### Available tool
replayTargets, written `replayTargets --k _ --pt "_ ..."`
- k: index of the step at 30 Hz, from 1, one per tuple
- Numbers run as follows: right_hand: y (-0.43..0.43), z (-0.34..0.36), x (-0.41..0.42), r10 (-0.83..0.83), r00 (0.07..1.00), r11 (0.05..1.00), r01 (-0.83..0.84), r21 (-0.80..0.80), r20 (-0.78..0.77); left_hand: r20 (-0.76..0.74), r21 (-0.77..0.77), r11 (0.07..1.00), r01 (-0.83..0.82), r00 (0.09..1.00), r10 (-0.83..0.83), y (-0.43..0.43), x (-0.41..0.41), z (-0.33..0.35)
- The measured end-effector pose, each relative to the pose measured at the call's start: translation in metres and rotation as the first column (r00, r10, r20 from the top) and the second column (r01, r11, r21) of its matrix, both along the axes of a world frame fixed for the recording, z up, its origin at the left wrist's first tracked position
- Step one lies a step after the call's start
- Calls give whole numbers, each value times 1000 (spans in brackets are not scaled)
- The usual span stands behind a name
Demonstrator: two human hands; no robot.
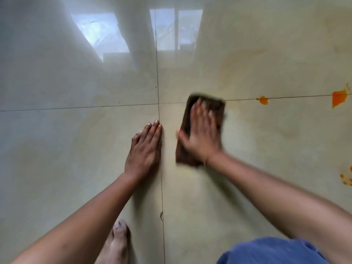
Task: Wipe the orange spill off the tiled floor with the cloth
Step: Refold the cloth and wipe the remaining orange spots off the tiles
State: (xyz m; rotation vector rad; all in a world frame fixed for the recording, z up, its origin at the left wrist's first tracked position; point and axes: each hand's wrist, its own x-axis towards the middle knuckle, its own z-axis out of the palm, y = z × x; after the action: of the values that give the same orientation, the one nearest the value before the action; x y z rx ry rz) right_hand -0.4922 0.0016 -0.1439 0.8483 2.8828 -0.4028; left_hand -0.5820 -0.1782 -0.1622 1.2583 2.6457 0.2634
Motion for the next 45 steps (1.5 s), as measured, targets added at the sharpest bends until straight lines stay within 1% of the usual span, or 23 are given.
replayTargets --k 1,3,5,7,9,12,14,15,17,19,21,23,24,25,27,29,32,34,36,38,39,43,45 --pt "-32 0 36 198 980 980 -198 -9 -11 5 -5 1000 1 1000 -1 0 0 1" --pt "-54 7 100 547 837 835 -545 -70 12 11 -21 1000 2 1000 -1 0 1 2" --pt "-21 1 87 516 857 856 -515 -38 -2 6 -12 1000 11 1000 -11 2 2 0" --pt "20 5 14 127 992 992 -127 -5 -7 2 -8 1000 10 1000 -10 1 1 -2" --pt "15 7 -20 29 999 1000 -28 -11 35 4 -15 1000 9 1000 -9 1 0 -3" --pt "-41 5 50 467 884 884 -467 -20 29 27 -23 1000 9 1000 -8 2 0 2" --pt "-21 4 91 605 797 797 -605 -3 2 29 -23 1000 12 1000 -11 2 1 4" --pt "-4 1 87 556 831 831 -556 28 6 16 -21 1000 12 1000 -12 2 1 3" --pt "33 -1 45 211 977 975 -209 81 -23 12 -30 1000 11 1000 -11 2 2 0" --pt "21 2 27 27 1000 999 -27 33 4 16 -39 999 14 1000 -14 3 1 0" --pt "-30 2 72 231 973 973 -230 12 -5 38 -26 1000 1 999 0 5 3 6" --pt "-56 9 149 479 877 877 -478 -39 24 59 -13 1000 -25 998 25 9 9 13" --pt "-41 7 171 492 870 870 -492 -16 -1 57 -9 1000 -5 998 6 13 14 16" --pt "-20 2 180 429 903 903 -428 40 -14 53 -10 999 48 997 -47 20 22 19" --pt "36 -1 162 42 999 993 -38 111 -29 63 1 986 166 984 -165 41 40 22" --pt "41 3 148 -200 979 976 202 83 -30 94 32 977 211 972 -213 69 56 26" --pt "-35 9 207 7 1000 1000 -7 23 24 179 63 974 218 958 -226 103 81 37" --pt "-29 6 253 129 991 991 -130 43 26 209 39 962 272 939 -274 117 104 43" --pt "20 2 253 -62 998 994 60 86 19 214 -1 934 356 913 -348 122 128 36" --pt "70 3 231 -379 925 919 377 114 -2 193 -33 923 384 908 -371 123 141 21" --pt "68 2 230 -422 907 900 420 115 -12 165 -42 924 381 914 -370 124 143 15" --pt "-46 7 298 -155 987 986 153 66 32 106 -59 928 368 927 -361 122 147 14" --pt "-28 0 319 -107 994 992 106 65 15 101 -63 931 360 930 -353 122 148 14"
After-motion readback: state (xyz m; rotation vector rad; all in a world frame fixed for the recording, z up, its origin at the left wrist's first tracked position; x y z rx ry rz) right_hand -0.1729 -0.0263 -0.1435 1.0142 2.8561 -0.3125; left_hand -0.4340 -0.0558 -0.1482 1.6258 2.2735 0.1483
